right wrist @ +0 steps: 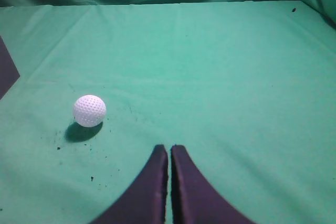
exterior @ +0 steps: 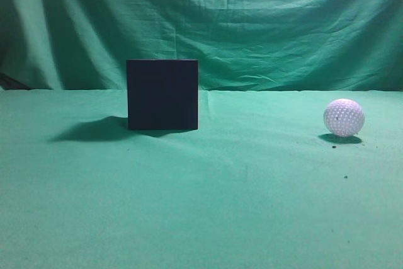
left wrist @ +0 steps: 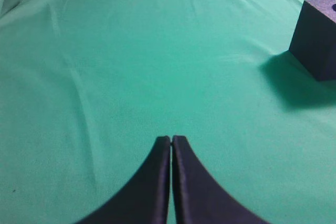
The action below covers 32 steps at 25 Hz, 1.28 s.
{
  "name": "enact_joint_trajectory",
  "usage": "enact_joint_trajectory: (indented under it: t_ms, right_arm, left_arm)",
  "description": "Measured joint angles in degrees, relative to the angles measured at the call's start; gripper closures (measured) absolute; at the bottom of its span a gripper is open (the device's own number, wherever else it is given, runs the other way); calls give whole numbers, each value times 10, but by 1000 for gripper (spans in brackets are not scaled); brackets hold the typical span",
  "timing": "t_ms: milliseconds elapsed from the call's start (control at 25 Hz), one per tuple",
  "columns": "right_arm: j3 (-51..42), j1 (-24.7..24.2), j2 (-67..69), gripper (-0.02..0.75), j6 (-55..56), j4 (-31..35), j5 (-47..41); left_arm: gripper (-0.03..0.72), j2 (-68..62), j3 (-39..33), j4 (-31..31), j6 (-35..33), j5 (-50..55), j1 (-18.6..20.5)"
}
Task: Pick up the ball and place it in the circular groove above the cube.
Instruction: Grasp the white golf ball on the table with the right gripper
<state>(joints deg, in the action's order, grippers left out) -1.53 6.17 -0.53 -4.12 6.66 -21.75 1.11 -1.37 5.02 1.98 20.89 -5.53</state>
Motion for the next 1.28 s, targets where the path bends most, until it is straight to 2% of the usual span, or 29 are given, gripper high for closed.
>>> enact_joint_trajectory:
  t_ms: [640, 800, 880, 960, 1160, 1280]
  right_arm:
    - [0, 0, 0, 738, 2, 2, 8]
    - [-1, 0, 0, 738, 14, 67, 127]
    - [-1, 0, 0, 738, 17, 80, 219]
    - [8, 0, 0, 738, 16, 84, 246]
    - [122, 0, 108, 738, -4, 68, 141]
    - [172, 0, 206, 738, -8, 89, 78]
  left_arm:
    - [688, 0, 0, 0, 0, 0, 0]
    - [688, 0, 0, 0, 0, 0, 0]
    - [688, 0, 0, 0, 0, 0, 0]
    - [688, 0, 0, 0, 0, 0, 0]
    - [688, 0, 0, 0, 0, 0, 0]
    - [688, 0, 0, 0, 0, 0, 0]
